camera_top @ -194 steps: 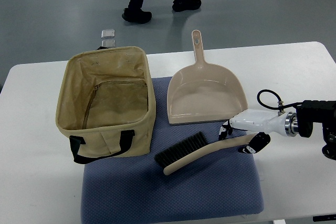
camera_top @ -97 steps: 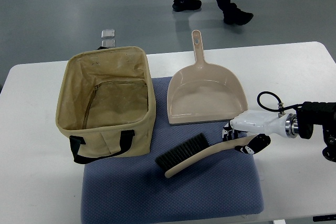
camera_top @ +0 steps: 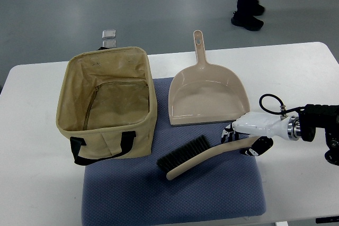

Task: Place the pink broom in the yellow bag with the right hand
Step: 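Close the right hand fingers around the beige brush handle, then lift the brush with the right hand up over the dustpan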

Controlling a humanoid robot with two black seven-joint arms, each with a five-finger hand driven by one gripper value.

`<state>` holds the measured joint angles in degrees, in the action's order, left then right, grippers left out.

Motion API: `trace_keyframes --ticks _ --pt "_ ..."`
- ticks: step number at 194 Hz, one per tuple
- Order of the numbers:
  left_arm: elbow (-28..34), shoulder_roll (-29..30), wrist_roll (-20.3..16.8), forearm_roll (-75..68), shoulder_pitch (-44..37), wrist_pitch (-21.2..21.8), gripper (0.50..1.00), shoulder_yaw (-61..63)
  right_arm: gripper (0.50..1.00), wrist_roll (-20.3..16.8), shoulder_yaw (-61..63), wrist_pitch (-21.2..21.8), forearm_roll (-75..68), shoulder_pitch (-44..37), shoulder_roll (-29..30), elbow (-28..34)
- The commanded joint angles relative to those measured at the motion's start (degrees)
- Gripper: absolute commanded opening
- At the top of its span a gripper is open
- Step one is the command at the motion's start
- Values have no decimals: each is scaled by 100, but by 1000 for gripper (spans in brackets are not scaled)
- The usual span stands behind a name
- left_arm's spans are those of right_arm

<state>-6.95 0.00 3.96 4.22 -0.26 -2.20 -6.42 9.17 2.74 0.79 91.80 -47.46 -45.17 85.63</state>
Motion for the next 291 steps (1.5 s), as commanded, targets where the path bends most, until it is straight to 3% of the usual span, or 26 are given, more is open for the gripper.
trace_keyframes --ticks 1,18,66,188,246,291 --pt "0 0 -1 0 0 0 1000 0 625 6 -2 0 101 -1 0 -37" --pt "0 0 -1 0 0 0 1000 0 500 6 -2 -9 136 -9 0 -55" --pt "0 0 -1 0 0 0 1000 0 500 32 34 -150 83 -370 -88 -81" --pt "0 0 -1 0 0 0 1000 0 500 384 104 -282 -848 -2549 -1011 -222" --pt "0 0 -1 0 0 0 1000 0 500 375 104 -255 -936 -3604 -861 -785" --pt "0 0 -1 0 0 0 1000 0 500 340 104 -334 -875 -3982 0 -829"
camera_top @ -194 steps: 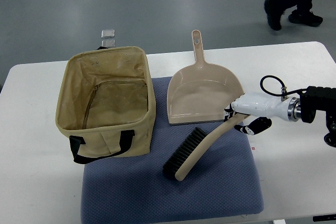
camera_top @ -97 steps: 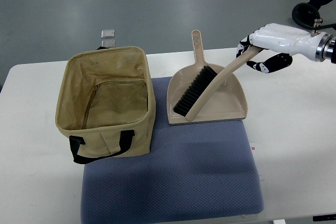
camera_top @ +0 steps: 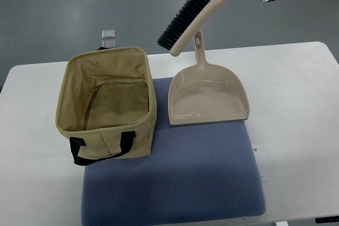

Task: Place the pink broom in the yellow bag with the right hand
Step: 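Lift the brush with the right hand up over the dustpan, then lower the brush bristles-first into the tan canvas bag with the right hand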

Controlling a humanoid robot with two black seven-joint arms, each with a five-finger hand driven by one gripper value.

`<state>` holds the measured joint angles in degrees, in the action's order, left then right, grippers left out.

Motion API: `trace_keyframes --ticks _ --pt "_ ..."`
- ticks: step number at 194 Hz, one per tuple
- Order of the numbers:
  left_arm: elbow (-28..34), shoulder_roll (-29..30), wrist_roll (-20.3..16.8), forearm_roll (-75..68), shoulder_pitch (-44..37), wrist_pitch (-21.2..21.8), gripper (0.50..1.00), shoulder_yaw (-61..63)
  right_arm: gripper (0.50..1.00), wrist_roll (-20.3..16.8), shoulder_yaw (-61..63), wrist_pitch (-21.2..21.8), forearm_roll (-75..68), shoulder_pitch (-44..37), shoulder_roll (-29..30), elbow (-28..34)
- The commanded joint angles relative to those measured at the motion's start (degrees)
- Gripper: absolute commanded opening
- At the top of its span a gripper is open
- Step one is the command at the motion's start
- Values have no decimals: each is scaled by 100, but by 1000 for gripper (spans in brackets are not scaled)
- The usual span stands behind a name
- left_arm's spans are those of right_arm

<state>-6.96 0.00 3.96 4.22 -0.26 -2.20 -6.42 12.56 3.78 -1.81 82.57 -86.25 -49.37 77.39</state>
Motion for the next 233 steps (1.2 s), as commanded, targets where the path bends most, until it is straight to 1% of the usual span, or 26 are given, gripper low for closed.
trace_keyframes --ticks 1,19,48,77,113,165,168,170,171,184,187,189,190,191,192,193,196,206,213,219,220,221,222,223,226,233 --pt "2 0 0 0 0 0 1000 0 500 1 0 -82 66 -102 481 -4" --pt "2 0 0 0 0 0 1000 0 500 -8 0 -197 119 -94 912 -4" --pt "2 0 0 0 0 0 1000 0 500 -43 -44 -188 163 -50 1554 -31" --pt "2 0 0 0 0 0 1000 0 500 -34 -88 -162 461 56 2133 -224" --pt "-7 0 0 0 0 0 1000 0 500 -34 -132 -127 514 188 2555 -426" --pt "2 0 0 0 0 0 1000 0 500 -34 -299 -162 514 205 2872 -628" --pt "-7 0 0 0 0 0 1000 0 521 -34 -299 -162 514 205 2907 -655" --pt "-7 0 0 0 0 0 1000 0 521 -34 -299 -162 514 205 2907 -655" --pt "2 0 0 0 0 0 1000 0 533 -34 -299 -162 514 197 2925 -663" --pt "2 0 0 0 0 0 1000 0 586 -43 -299 -162 514 205 2995 -751" --pt "2 0 0 0 0 0 1000 0 613 -43 -299 -170 514 205 3013 -786" --pt "2 0 0 0 0 0 1000 0 613 -43 -299 -170 514 205 3013 -786" --pt "2 0 0 0 0 0 1000 0 627 -43 -299 -170 514 214 3021 -795" --pt "2 0 0 0 0 0 1000 0 627 -43 -299 -170 514 214 3021 -795" --pt "2 0 0 0 0 0 1000 0 645 -43 -299 -179 514 214 3021 -813" --pt "2 0 0 0 0 0 1000 0 646 -43 -299 -179 514 214 3021 -813" --pt "2 0 0 0 0 0 1000 0 672 -43 -299 -179 514 232 3030 -839" --pt "2 0 0 0 0 0 1000 0 703 -34 -290 -197 514 276 3021 -892" --pt "2 0 0 0 0 0 1000 0 758 -34 -273 -206 514 293 3030 -918" --pt "2 0 0 0 0 0 1000 0 785 -34 -264 -214 514 293 3030 -927" --pt "2 0 0 0 0 0 1000 0 801 -34 -264 -214 514 302 3030 -936" --pt "2 0 0 0 0 0 1000 0 801 -34 -264 -214 514 302 3030 -936" --pt "2 0 0 0 9 0 1000 0 817 -34 -255 -223 514 311 3030 -936" --pt "2 0 0 0 9 0 1000 0 817 -34 -255 -223 514 311 3030 -936" --pt "2 0 0 0 0 0 1000 0 848 -26 -246 -232 506 319 3030 -936" --pt "2 0 0 0 0 0 1000 0 870 -26 -229 -250 506 346 3030 -936"
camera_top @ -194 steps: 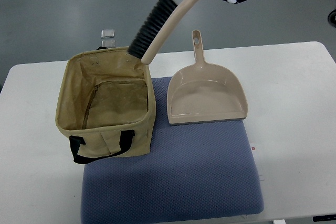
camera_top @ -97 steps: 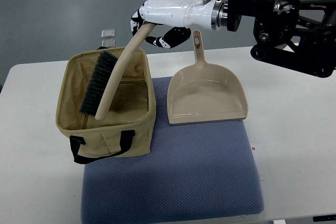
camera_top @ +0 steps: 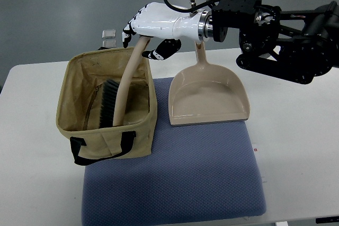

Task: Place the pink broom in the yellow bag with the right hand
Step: 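Lower the brush bristles-first into the tan canvas bag with the right hand, then open the right hand to release the brush inside the bag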

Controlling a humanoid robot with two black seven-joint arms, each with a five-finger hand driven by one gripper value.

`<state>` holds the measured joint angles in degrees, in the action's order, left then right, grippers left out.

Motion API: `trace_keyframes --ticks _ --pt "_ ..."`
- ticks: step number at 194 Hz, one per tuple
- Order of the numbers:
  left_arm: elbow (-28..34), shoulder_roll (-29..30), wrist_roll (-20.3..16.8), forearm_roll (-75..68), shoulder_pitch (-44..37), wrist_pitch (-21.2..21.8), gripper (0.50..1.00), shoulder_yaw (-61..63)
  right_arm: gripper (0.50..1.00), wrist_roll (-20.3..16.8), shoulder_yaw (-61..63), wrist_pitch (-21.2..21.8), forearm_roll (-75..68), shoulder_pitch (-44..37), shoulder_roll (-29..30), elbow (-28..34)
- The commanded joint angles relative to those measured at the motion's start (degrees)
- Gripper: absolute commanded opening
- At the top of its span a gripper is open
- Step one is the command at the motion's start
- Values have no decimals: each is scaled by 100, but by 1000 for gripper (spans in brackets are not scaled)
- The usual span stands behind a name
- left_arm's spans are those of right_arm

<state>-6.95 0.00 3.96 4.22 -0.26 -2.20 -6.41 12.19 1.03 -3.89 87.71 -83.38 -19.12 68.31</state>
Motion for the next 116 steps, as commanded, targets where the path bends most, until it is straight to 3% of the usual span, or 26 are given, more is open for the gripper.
trace_keyframes --ticks 1,46,116 --pt "-8 0 -1 0 0 0 1000 0 874 12 55 -51 -9 67 4 -28" --pt "1 0 -1 0 0 0 1000 0 891 12 328 -77 -105 164 -57 -28" --pt "1 0 -1 0 0 0 1000 0 891 -6 1866 20 -615 1289 -514 -28"
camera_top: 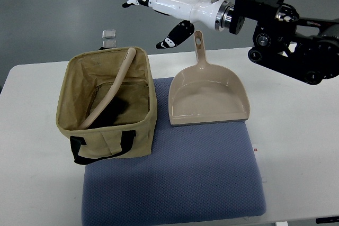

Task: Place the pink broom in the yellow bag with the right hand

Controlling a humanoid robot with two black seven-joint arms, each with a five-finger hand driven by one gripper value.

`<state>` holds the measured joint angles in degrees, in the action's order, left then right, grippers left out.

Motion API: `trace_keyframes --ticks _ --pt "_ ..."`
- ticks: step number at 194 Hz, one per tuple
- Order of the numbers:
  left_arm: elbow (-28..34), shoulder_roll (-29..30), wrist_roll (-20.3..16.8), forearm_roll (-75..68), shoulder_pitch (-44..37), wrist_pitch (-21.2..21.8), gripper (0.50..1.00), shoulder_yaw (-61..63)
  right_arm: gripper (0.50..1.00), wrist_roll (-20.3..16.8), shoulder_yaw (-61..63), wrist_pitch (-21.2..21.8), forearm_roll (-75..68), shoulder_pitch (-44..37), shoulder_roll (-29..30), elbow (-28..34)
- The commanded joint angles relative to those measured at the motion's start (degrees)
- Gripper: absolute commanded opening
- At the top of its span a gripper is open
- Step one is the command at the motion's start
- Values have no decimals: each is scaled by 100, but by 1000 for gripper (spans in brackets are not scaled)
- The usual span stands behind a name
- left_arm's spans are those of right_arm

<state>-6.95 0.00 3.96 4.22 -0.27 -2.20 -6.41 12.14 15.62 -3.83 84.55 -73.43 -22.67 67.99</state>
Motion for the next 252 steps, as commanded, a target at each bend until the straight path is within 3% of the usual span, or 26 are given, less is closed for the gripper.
trace_keyframes --ticks 1,106,160,185,229,252 --pt "1 0 -1 0 1 0 1000 0 891 -1 442 14 -342 320 -176 4" --pt "1 0 -1 0 1 0 1000 0 891 -204 1699 -57 -3770 1533 -668 -93" --pt "-8 0 -1 0 1 0 1000 0 893 -766 3492 22 -4069 2544 -27 -839" --pt "1 0 -1 0 1 0 1000 0 893 -854 3896 31 -4403 2817 228 -1016" --pt "1 0 -1 0 1 0 1000 0 893 -1091 4608 690 -5599 3256 395 -1341" --pt "1 0 -1 0 1 0 1000 0 928 -1109 4907 884 -5871 3388 703 -1675"
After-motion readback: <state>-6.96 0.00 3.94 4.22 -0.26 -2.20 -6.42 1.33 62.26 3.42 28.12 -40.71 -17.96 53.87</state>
